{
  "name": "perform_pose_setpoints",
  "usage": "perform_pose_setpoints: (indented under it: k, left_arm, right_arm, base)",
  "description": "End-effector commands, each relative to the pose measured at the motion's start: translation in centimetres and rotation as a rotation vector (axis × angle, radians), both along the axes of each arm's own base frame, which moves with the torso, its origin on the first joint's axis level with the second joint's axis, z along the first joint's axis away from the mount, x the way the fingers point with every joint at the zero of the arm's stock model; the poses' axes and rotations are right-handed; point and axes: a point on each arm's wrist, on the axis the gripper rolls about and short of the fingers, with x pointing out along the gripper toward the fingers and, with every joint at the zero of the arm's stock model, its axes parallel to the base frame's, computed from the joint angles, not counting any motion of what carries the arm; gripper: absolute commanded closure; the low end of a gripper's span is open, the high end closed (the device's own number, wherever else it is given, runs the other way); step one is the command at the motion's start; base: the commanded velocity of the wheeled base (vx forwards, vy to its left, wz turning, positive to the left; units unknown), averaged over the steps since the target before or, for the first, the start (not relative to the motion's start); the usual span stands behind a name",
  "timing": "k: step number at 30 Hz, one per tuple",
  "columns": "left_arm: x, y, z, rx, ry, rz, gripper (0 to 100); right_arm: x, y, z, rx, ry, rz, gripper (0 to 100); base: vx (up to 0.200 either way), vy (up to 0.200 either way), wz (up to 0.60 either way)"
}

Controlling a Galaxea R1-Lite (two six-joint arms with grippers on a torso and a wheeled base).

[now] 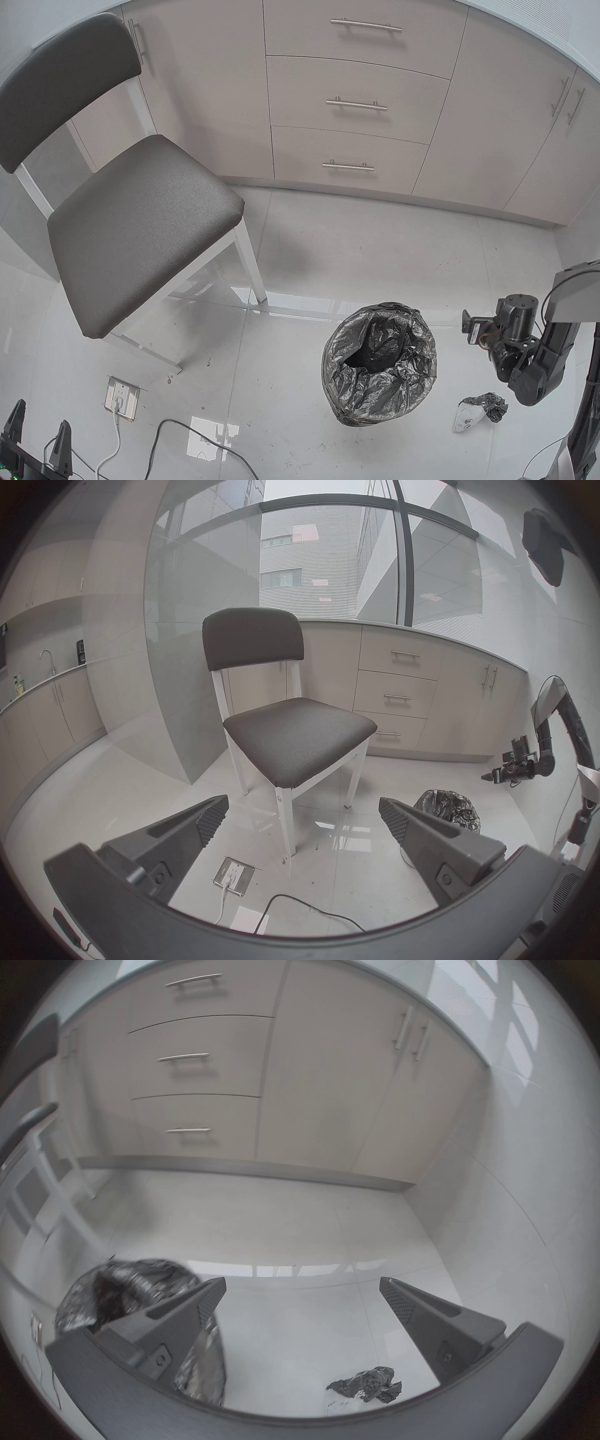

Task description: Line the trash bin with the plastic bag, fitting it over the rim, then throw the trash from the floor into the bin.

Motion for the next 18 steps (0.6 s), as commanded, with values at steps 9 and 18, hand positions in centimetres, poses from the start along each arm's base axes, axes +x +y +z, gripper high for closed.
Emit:
perform_pose_setpoints:
  k: [9,18]
  left_arm:
    - [0.0,0.0,-0.4,0.0,0.002,0.001,0]
    - [0.0,0.0,-0.4,0.0,0.001,0.001,0]
  right_arm:
    - [12.9,-5.4,3.4,0.347,0.059,-0.358,0]
    - [20.7,-7.5,1.3,0.555,0.175,-0.509,0]
  base:
    - [0.0,0.0,0.0]
    - [0.0,0.0,0.0]
